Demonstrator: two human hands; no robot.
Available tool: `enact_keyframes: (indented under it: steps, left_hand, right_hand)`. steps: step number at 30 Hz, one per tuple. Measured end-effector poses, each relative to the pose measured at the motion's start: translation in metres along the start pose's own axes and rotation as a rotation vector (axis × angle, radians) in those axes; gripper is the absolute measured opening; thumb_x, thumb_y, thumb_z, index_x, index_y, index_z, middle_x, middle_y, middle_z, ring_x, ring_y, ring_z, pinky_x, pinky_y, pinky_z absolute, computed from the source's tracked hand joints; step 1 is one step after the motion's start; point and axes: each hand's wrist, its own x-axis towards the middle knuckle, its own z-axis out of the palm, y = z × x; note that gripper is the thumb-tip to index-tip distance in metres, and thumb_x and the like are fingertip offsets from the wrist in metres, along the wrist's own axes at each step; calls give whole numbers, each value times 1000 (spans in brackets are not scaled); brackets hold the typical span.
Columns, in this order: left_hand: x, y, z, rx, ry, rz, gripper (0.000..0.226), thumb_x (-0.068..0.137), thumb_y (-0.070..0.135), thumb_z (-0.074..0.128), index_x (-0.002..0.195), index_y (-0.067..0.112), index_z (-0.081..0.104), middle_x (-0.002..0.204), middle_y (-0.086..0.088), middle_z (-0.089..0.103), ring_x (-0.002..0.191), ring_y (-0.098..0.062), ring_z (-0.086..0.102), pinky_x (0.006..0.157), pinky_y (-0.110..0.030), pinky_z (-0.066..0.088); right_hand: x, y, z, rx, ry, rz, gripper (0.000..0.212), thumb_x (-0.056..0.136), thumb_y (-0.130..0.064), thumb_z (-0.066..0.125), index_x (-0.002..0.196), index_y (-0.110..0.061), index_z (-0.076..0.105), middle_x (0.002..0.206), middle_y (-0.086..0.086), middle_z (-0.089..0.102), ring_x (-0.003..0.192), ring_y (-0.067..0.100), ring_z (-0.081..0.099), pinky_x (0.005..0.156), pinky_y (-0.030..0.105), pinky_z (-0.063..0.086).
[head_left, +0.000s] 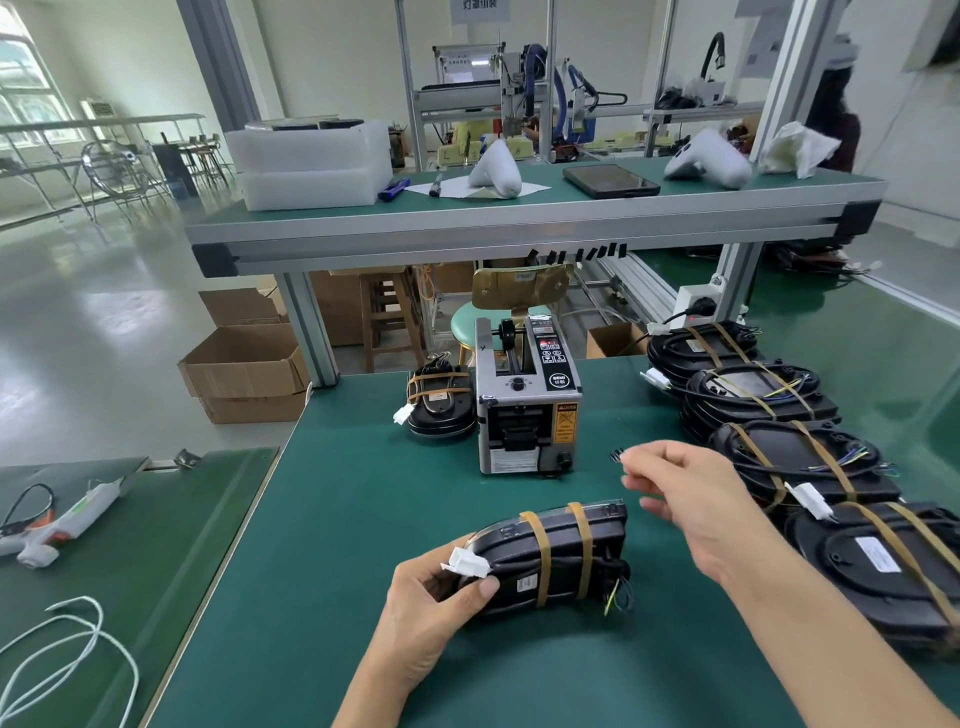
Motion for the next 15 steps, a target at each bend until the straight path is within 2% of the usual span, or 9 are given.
enact_keyframes:
  steps: [5, 9, 15]
  left_hand:
    - [-1, 2, 1, 40, 13, 4, 47, 89, 44, 85, 129, 21, 77, 128, -4, 77, 124, -21, 71, 99, -19, 53]
    - [-3, 4, 3, 46, 32, 8, 48, 85, 48, 86, 126, 23, 78, 125, -4, 78, 121, -19, 72, 98, -19, 53]
    - [-3, 6, 5, 51, 52, 15, 39, 83, 35, 84, 119, 23, 81, 118, -5, 81, 113, -15, 75, 92, -16, 54]
  right_hand:
    - [-25, 15, -6, 81, -98, 49, 18, 87, -26, 80, 71, -20, 77, 84, 0, 75, 88, 13, 71, 82, 36, 57]
    - [-31, 23, 3, 87, -19, 45, 20, 86, -17, 82, 69, -13, 74, 76, 0, 71, 87, 17, 66, 89, 45, 59]
    - [-35, 28, 11, 55, 20, 4, 17, 86, -16, 82, 69, -18, 78, 71, 0, 71, 78, 17, 60, 93, 52, 58]
